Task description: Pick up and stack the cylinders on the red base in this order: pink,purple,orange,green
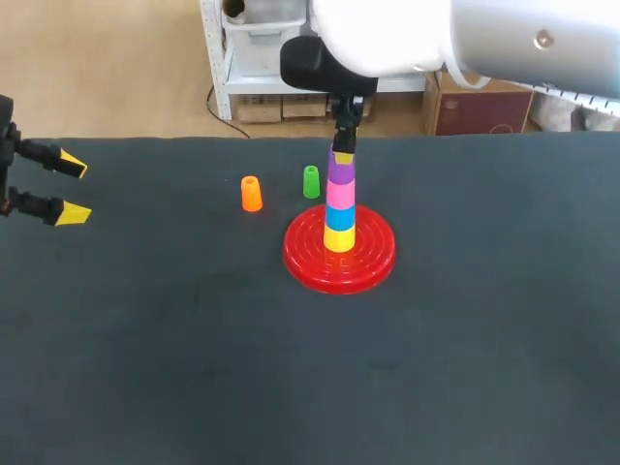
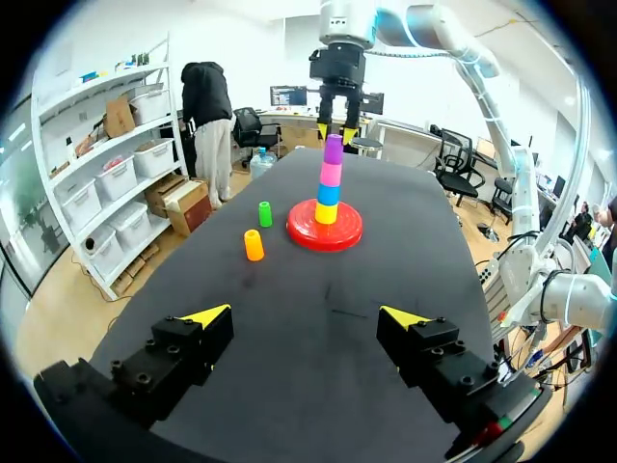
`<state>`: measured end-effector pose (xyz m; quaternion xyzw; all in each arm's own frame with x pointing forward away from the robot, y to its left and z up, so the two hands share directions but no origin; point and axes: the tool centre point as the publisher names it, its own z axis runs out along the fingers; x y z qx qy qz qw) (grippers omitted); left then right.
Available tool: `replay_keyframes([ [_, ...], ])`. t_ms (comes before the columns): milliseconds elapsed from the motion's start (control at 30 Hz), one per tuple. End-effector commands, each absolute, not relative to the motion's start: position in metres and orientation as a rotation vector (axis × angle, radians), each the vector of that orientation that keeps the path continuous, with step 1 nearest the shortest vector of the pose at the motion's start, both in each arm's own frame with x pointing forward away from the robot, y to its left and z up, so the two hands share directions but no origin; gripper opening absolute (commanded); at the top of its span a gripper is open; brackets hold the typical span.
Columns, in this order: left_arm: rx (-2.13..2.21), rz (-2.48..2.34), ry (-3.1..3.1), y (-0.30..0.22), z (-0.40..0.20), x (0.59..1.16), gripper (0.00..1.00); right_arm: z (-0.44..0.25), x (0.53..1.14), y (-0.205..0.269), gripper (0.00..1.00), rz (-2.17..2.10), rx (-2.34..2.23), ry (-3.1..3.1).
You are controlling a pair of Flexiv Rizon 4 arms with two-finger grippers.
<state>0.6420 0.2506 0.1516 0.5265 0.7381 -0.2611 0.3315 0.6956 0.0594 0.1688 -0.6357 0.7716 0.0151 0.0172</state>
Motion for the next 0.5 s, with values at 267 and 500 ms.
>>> replay_keyframes([
  [267,1.376,-0.683,1.924,0.251,0.15,0.642,1.0,0.186,0.71,0.072,1.0,-0.062,-1.988,2.363],
  [500,1.376,-0.683,1.924,0.251,0.15,0.642,1.0,0.201,0.742,0.104,1.0,-0.066,-2.055,2.25],
])
